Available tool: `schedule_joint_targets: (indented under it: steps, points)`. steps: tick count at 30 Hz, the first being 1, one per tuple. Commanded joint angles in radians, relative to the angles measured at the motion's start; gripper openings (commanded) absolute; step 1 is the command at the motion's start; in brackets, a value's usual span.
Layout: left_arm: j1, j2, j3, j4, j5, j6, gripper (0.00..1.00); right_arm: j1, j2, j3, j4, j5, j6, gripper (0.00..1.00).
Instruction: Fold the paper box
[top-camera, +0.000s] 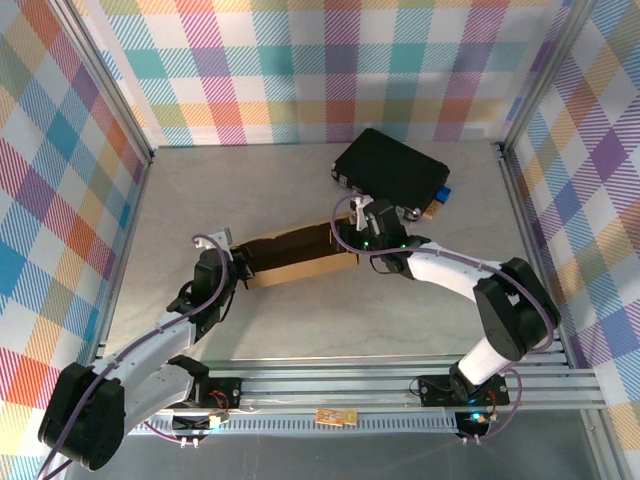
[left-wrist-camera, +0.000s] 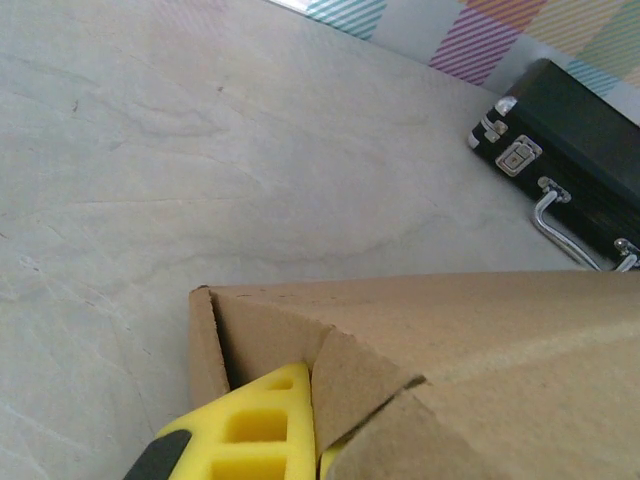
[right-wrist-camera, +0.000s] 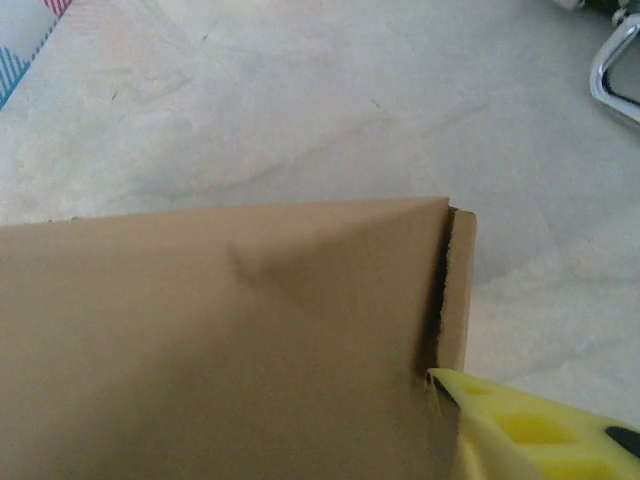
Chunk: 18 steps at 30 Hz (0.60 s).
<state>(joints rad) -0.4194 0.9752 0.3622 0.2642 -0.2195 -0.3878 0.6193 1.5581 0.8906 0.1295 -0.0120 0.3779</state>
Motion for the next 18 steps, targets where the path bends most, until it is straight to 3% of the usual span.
schedule_joint_targets:
  steps: [1,8,14,18]
  points:
    - [-0.048,0.031,-0.014,-0.121,-0.005,0.011,0.00,0.007,-0.092,-0.028,-0.055,-0.021,0.042,0.61]
    - [-0.093,0.038,-0.002,-0.167,-0.100,-0.005,0.00,0.006,-0.299,-0.033,-0.268,-0.036,0.192,0.67]
    - [-0.126,0.061,0.008,-0.165,-0.150,-0.034,0.00,0.015,-0.464,-0.073,-0.440,-0.132,0.523,0.66]
    - [-0.144,0.081,0.018,-0.159,-0.168,-0.040,0.00,0.070,-0.567,-0.109,-0.377,-0.036,0.798,0.66]
